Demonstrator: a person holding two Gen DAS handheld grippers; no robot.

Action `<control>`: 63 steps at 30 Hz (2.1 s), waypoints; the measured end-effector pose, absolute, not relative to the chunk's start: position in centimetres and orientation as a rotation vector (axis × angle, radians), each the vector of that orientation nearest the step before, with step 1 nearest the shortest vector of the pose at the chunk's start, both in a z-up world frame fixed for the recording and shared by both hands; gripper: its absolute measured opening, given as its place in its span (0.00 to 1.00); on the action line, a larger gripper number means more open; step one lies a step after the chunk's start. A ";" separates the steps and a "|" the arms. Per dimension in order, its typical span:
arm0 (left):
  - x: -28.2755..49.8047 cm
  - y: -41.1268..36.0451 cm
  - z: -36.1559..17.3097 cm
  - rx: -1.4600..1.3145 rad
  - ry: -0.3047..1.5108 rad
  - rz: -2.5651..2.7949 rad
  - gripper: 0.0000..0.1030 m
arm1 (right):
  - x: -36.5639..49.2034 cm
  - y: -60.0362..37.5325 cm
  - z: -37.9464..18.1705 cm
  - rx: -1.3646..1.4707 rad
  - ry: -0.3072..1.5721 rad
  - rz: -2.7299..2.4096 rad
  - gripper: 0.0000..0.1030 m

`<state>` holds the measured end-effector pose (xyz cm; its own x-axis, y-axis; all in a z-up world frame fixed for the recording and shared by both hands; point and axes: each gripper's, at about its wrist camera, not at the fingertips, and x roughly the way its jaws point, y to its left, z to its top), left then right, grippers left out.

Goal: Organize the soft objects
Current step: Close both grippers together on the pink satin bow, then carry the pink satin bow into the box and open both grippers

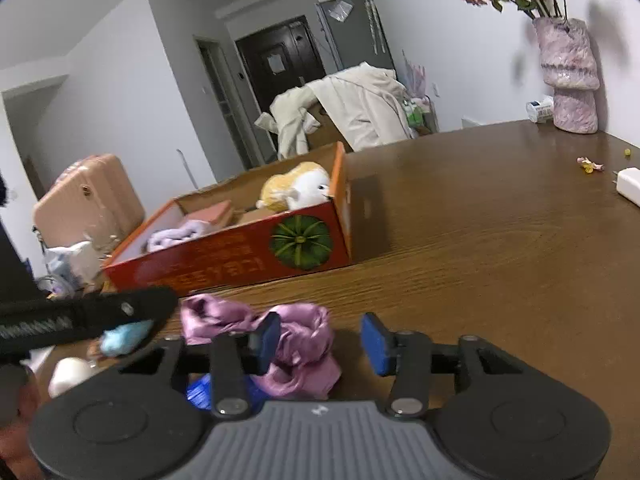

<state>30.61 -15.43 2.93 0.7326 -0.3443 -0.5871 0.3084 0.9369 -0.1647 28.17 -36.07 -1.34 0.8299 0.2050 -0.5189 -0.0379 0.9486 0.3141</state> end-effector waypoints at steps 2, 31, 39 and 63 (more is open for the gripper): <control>31.5 -15.8 1.8 -0.068 0.701 -0.377 0.31 | 28.9 -36.0 -1.8 0.302 0.603 0.148 0.40; 19.2 -9.1 7.9 -0.197 0.532 -0.376 0.07 | 16.7 -30.2 4.9 0.150 0.428 0.347 0.06; 15.5 -6.8 7.9 -0.218 0.517 -0.356 0.07 | 13.1 -28.1 5.5 0.122 0.408 0.372 0.06; 40.3 -7.1 11.7 -0.112 0.585 -0.416 0.07 | 38.8 -27.6 9.8 0.084 0.526 0.401 0.06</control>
<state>40.35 -7.12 11.73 0.7531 -0.4119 -0.5130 0.3494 0.9111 -0.2187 38.76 -27.58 9.77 0.7893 0.3931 -0.4716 -0.3505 0.9192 0.1796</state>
